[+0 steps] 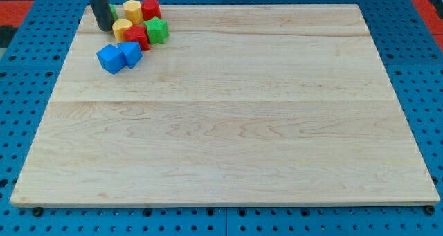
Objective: Separate red star and yellow heart
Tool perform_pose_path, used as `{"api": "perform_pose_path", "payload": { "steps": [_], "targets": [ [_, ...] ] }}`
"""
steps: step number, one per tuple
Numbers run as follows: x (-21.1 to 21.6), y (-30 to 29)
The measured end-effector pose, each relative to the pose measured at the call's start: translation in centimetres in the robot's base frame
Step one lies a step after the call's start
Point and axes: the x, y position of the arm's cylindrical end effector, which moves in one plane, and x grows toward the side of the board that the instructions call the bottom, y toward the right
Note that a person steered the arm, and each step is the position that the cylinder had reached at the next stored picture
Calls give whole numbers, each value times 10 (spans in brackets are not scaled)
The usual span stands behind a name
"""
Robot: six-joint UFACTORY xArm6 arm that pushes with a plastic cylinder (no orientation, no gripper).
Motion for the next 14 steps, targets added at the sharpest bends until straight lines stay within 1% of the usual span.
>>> {"api": "perform_pose_path", "payload": {
  "steps": [1,2,3,4,6,9,11,14],
  "targets": [
    [-12,1],
    [6,1],
    [51,1],
    [61,26],
    [61,66],
    [61,85],
    [62,62],
    [35,62]
  ]
}}
